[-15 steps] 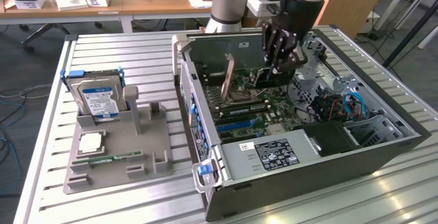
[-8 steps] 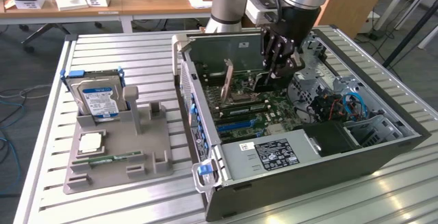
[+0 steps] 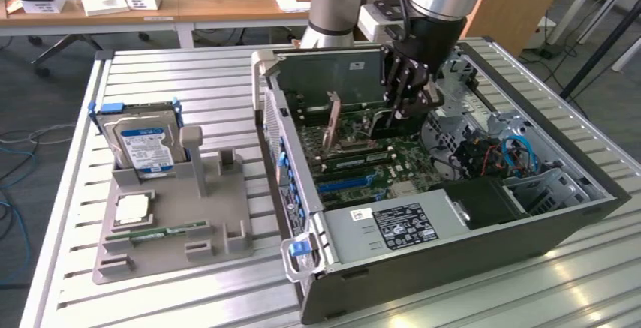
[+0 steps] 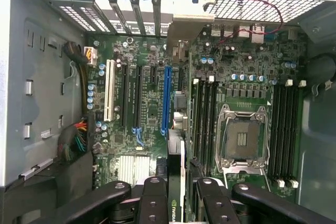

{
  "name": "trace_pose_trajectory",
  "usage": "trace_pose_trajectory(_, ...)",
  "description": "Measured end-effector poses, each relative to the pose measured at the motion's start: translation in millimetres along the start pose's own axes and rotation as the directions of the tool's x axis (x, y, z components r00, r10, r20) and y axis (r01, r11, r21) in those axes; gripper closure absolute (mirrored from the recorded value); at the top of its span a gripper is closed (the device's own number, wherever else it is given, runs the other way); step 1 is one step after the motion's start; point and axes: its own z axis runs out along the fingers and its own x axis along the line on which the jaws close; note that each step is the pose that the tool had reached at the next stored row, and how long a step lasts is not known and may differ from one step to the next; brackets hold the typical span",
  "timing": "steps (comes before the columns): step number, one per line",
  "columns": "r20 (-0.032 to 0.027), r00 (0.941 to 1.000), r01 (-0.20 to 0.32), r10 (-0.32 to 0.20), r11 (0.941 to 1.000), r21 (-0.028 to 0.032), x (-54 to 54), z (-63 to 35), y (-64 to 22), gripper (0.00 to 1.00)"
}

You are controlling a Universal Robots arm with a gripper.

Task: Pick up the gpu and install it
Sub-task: 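Insert the gpu into the slot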

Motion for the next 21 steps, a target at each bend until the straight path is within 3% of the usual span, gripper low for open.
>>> trace_pose_trajectory(12,0.0003,1.0000,0.000,0.000,1.0000,0.0001,0.0,1.1,3.8,0.74)
trace_pose_trajectory(21,0.0003,1.0000,0.000,0.000,1.0000,0.0001,0.5,14.6,3.4,0.74)
